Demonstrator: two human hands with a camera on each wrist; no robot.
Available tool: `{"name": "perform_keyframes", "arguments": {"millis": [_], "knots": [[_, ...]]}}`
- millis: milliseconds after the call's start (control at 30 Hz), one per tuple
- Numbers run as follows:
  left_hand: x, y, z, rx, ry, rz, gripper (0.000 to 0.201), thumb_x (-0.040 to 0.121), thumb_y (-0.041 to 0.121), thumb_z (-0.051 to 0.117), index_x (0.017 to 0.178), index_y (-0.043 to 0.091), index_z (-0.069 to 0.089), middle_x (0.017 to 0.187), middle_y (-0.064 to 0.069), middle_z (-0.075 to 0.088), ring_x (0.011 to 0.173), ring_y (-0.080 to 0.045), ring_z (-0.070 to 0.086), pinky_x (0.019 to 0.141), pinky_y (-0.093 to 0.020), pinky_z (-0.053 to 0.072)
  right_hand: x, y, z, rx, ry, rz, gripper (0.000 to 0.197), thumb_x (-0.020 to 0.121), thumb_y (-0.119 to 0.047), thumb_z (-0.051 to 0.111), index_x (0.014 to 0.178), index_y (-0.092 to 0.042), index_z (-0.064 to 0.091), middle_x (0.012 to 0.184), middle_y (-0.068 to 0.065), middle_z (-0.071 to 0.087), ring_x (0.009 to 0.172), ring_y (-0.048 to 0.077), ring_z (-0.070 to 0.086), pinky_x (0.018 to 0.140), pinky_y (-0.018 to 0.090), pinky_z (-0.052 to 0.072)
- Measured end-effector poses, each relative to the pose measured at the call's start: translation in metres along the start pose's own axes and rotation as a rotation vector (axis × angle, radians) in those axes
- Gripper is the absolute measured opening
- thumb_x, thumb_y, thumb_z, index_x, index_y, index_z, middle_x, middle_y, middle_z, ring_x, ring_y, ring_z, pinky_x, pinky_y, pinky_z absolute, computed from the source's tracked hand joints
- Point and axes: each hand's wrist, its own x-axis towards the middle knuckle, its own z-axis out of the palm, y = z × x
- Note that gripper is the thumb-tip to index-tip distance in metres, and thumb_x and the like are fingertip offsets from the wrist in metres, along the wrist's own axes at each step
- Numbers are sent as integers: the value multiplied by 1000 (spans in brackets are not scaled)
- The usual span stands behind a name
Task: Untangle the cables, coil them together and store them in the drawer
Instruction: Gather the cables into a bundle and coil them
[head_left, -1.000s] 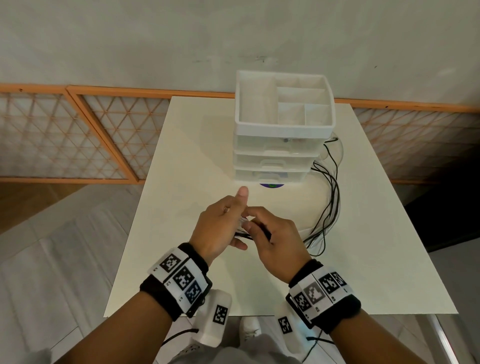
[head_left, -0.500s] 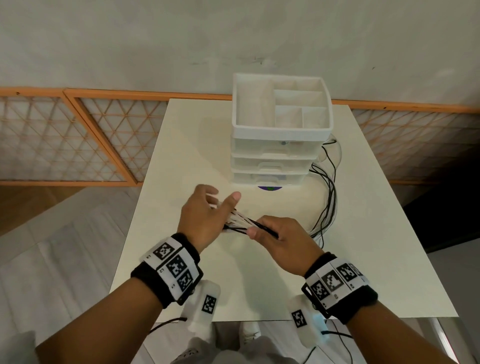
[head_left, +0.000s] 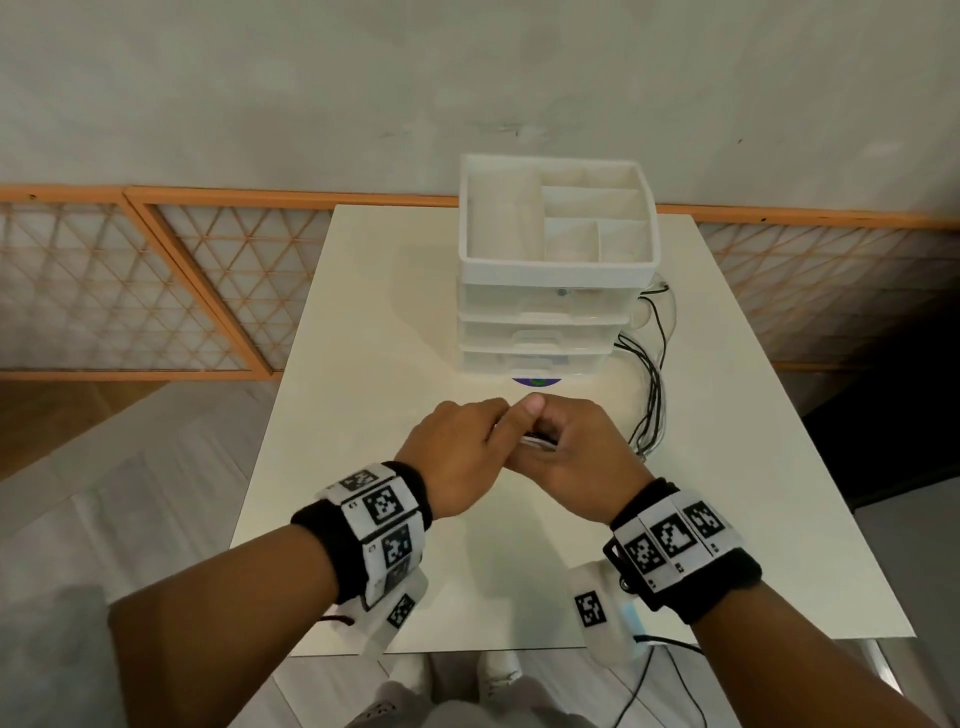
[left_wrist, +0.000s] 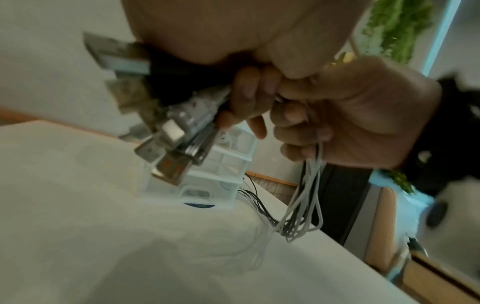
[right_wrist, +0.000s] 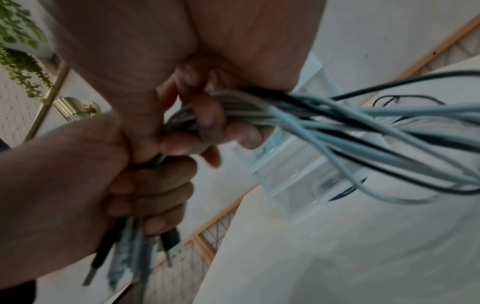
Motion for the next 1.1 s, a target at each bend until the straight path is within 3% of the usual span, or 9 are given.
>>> {"name": "perform_keyframes", "arguments": {"millis": [167, 333, 467, 567, 633, 700, 800, 900, 1100], "knots": [[4, -3, -33, -219, -2, -173, 66, 93, 67, 41, 62, 13, 64, 41, 5, 38, 32, -20, 40, 39, -24, 40, -13, 9, -39, 82, -65, 76, 19, 91, -40, 64, 80, -28, 74, 55, -9, 46, 52, 8, 42, 54, 16, 38], [10, -4, -52, -604, 120, -141, 55, 95, 55, 51, 61, 12, 59, 45, 5, 30, 45, -18, 25, 50, -28, 28, -25, 28, -64, 173, 71, 160, 27, 89, -36, 62, 90, -14, 78, 55, 3, 44, 55, 21, 34, 55, 29, 30], [18, 2, -50, -749, 226, -181, 54, 102, 51, 39, 73, 9, 59, 50, 5, 31, 49, -16, 28, 52, -29, 28, -24, 12, -59, 287, 241, 58, 32, 92, -21, 63, 67, -3, 65, 55, 15, 35, 53, 31, 23, 52, 31, 22], [20, 9, -39, -633, 238, -211, 65, 97, 67, 23, 78, 13, 55, 52, 6, 33, 49, -17, 29, 54, -31, 29, -18, -3, -41, 285, 367, -30, 36, 95, -20, 62, 59, -19, 61, 54, 14, 34, 51, 25, 23, 51, 32, 21], [15, 18, -33, -625, 174, -213, 77, 78, 88, 18, 83, 19, 53, 51, 11, 32, 50, -15, 29, 59, -35, 30, -15, -12, -28, 280, 404, -64, 30, 95, -22, 64, 68, -33, 69, 53, -8, 45, 48, 16, 32, 51, 26, 28], [9, 31, -29, -689, 98, -124, 77, 68, 94, 25, 93, 27, 51, 57, 16, 35, 53, -15, 28, 61, -40, 34, -13, -20, -13, 254, 433, -83, 20, 95, -18, 64, 82, -27, 75, 54, -15, 54, 47, 2, 42, 52, 14, 36], [4, 46, -21, -761, -11, 7, 64, 77, 73, 55, 108, 16, 53, 66, 20, 56, 55, -8, 51, 64, -28, 52, -10, -29, 11, 138, 453, -162, 20, 96, -5, 60, 86, -12, 76, 64, -15, 66, 55, 3, 58, 53, 17, 45], [1, 49, -19, -909, -22, -154, 27, 86, 44, 67, 80, 20, 58, 56, 5, 58, 53, -13, 59, 46, -23, 46, -11, -26, 27, -1, 401, -243, 20, 92, 2, 54, 78, -3, 67, 63, 0, 58, 55, 10, 52, 51, 24, 41], [4, 25, -31, -1043, 8, -280, 24, 93, 29, 58, 80, 10, 62, 57, -4, 46, 48, -20, 48, 49, -26, 41, -21, -18, 14, 41, 119, -182, 37, 93, -12, 63, 129, -19, 65, 85, 3, 67, 74, 17, 63, 71, 24, 52]]}}
